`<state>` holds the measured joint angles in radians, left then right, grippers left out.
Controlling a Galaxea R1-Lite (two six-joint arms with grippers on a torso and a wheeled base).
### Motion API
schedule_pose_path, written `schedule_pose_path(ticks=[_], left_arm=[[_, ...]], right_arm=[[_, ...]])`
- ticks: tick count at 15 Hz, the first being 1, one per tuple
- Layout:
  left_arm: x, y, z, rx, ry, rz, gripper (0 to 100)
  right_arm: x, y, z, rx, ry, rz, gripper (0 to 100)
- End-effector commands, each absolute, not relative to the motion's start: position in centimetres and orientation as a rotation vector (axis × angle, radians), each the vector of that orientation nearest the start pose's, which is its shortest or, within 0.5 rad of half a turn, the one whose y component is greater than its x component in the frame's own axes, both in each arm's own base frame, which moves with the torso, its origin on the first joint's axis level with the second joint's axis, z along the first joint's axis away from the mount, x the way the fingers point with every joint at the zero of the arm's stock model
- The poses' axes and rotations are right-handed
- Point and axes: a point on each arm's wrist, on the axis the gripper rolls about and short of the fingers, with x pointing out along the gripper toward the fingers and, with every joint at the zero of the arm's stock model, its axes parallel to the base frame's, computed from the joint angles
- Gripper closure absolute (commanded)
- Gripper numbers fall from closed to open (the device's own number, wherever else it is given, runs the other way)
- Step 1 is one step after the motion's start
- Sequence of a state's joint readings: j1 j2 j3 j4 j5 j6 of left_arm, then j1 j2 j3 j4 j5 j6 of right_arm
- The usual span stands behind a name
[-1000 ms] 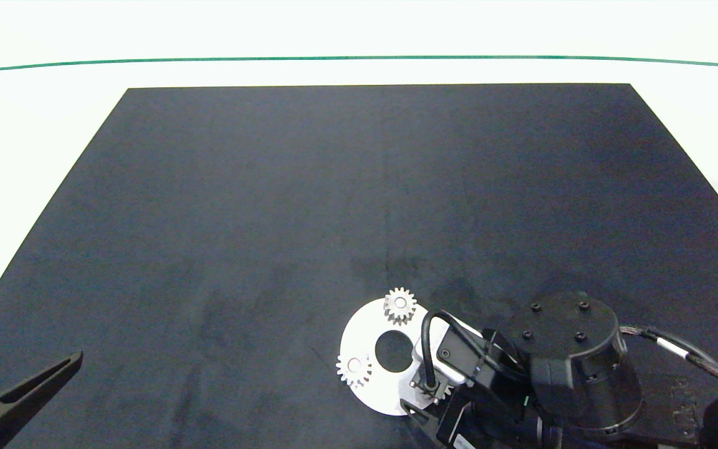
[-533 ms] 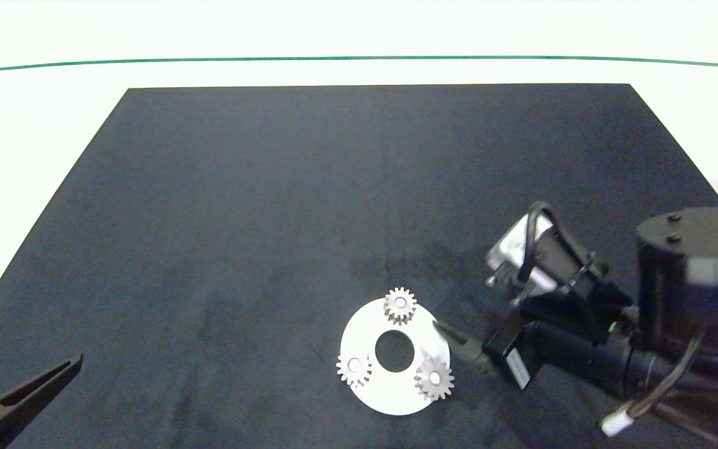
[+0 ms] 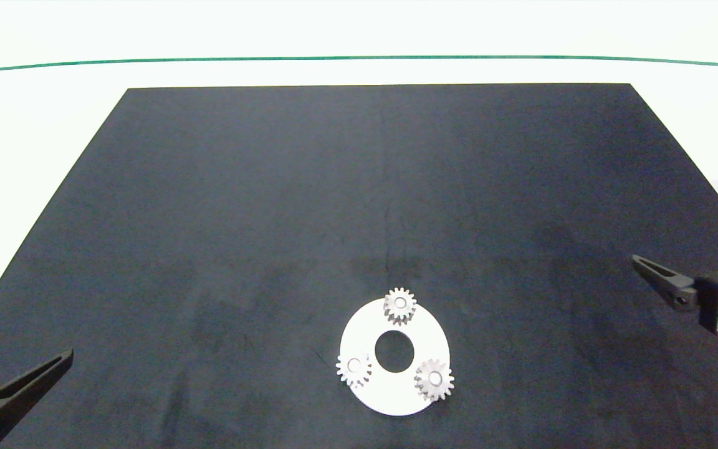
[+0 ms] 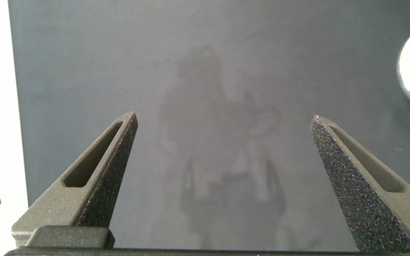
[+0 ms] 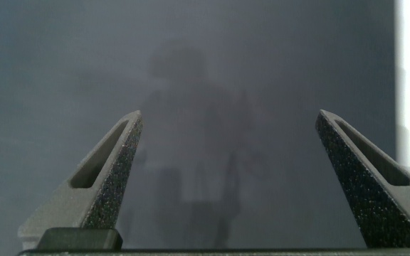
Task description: Install three planetary gears onto the carrier pins
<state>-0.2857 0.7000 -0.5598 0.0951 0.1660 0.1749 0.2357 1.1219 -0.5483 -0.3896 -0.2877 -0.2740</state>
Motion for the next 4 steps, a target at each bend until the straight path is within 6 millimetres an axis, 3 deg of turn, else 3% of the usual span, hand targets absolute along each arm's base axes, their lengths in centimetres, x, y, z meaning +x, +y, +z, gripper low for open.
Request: schedule_pose_path(ticks=[1,4], left_arm=[[4.4,-0.7,22.0,0.217,0.188,-0.083,0],[2.9,-0.2,21.4,0.201,0.153,-0.026,0]], right_arm=[[10.3,0.5,21.1,-0.291,0.111,-0.165,0],[6.7,-0.5,18.9,-0.280,0.083,-0.265,0]])
